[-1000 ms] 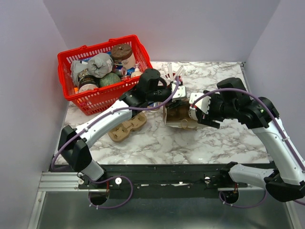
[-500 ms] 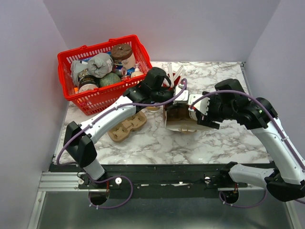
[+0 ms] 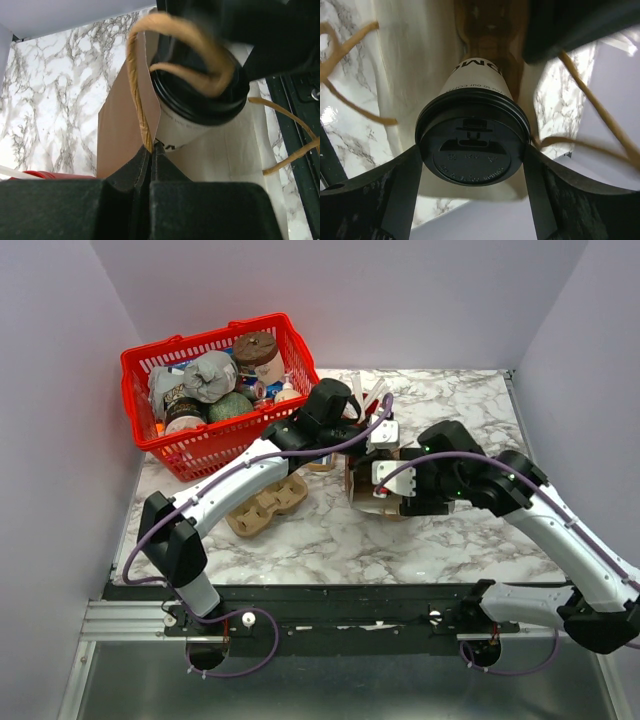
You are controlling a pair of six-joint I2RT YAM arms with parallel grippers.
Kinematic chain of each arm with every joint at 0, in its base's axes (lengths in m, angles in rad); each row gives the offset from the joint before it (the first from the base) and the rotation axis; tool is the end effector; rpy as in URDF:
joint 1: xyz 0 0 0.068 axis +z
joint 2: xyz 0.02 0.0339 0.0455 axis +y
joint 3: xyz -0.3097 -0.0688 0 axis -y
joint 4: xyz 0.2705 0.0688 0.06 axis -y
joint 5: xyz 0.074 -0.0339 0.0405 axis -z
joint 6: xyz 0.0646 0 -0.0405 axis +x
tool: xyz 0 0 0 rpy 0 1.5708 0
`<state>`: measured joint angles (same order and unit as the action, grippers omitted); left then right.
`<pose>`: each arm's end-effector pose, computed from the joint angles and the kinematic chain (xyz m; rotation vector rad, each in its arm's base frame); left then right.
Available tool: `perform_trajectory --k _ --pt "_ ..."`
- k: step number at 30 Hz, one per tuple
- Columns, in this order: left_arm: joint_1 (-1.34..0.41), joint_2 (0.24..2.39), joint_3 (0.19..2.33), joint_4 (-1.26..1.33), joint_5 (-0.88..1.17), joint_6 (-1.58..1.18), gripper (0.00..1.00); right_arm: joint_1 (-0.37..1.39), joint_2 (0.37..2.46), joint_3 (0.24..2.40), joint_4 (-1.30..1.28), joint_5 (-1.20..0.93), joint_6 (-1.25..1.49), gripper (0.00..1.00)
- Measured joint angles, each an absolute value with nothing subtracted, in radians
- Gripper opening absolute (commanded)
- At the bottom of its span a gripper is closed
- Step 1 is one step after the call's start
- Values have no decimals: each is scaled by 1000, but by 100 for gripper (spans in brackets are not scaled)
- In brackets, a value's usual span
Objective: Pack the takeout coffee
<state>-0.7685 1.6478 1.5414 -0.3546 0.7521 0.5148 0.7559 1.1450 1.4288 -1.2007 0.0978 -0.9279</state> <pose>0.2768 -0.3290 0.3993 1.5556 1.2816 -0.9203 0.1637 0.1457 0.4191 -1.8309 1.6903 -0.1941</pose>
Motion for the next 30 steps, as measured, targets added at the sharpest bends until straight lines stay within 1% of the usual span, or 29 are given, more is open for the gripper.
perform_trajectory --k 1,4,15,30 --pt "-770 1650 1544 -350 752 505 2 761 1152 1411 -1195 98 -937 1" --pt "-773 1658 1546 -334 752 467 0 770 1157 1378 -1194 98 -951 1" --pt "-743 1693 1563 -255 754 325 0 773 1048 1300 -1172 101 -963 0" --pt "-727 1700 1546 -239 788 294 0 773 1147 1284 -1093 138 -951 0"
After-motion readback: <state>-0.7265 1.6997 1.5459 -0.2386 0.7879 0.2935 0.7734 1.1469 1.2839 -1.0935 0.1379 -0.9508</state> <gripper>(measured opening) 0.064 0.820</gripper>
